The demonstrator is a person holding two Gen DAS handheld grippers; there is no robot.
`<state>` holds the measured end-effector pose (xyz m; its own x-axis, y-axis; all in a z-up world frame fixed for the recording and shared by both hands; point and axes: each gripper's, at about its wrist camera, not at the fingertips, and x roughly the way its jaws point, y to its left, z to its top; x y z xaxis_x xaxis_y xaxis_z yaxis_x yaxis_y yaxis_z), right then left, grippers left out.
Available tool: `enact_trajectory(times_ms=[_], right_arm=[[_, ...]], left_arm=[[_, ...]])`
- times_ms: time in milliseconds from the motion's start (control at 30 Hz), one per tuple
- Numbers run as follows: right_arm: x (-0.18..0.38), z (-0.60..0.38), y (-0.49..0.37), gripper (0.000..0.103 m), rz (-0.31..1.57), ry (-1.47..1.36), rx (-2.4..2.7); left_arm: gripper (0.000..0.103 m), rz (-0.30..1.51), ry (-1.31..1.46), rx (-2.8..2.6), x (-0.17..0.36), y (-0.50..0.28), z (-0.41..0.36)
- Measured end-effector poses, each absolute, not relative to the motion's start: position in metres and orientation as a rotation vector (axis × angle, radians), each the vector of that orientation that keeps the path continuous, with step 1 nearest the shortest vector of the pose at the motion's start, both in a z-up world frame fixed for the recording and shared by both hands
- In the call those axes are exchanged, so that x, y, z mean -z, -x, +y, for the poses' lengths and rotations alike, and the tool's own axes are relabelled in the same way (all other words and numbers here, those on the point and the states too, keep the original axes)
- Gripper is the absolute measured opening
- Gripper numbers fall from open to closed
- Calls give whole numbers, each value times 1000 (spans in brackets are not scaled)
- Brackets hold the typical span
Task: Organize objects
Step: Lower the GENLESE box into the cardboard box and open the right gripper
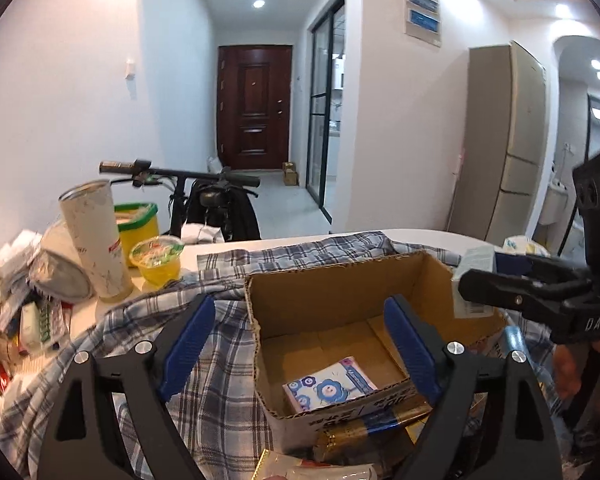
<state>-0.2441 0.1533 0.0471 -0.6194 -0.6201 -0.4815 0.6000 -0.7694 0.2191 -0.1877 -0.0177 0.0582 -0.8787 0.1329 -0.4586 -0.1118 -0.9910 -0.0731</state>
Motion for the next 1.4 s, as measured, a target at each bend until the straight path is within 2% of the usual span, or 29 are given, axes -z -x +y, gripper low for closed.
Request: enact_trajectory(times_ms=[67, 267, 633, 800, 1067, 1100, 1200, 1400], right_arm=[[-48, 155, 244, 81, -47, -719, 2360], [-52, 156, 239, 81, -32, -706, 2388], [-48, 159, 241, 81, -79, -804, 2400], [-51, 152, 231, 82, 14, -775, 2448], [-40, 150, 238, 82, -12, -850, 2440], [-40, 151, 237, 82, -17, -855, 2439], [-39, 151, 238, 95, -22, -857, 2438], [-44, 153, 232, 96, -37, -810, 2447]], left_arm=[[103, -126, 727, -2919, -61, 188, -24], [103, -139, 632, -2950, -71, 176, -30], [103, -172, 688, -2948, -65, 184, -35], [103, -201, 653, -2955, -70, 178, -36], [103, -120, 613, -2993, -72, 173, -27], [103, -112, 614, -2992, -71, 173, -26], [103, -78, 613, -3009, -70, 174, -22], [103, -82, 595, -3007, -72, 171, -22]])
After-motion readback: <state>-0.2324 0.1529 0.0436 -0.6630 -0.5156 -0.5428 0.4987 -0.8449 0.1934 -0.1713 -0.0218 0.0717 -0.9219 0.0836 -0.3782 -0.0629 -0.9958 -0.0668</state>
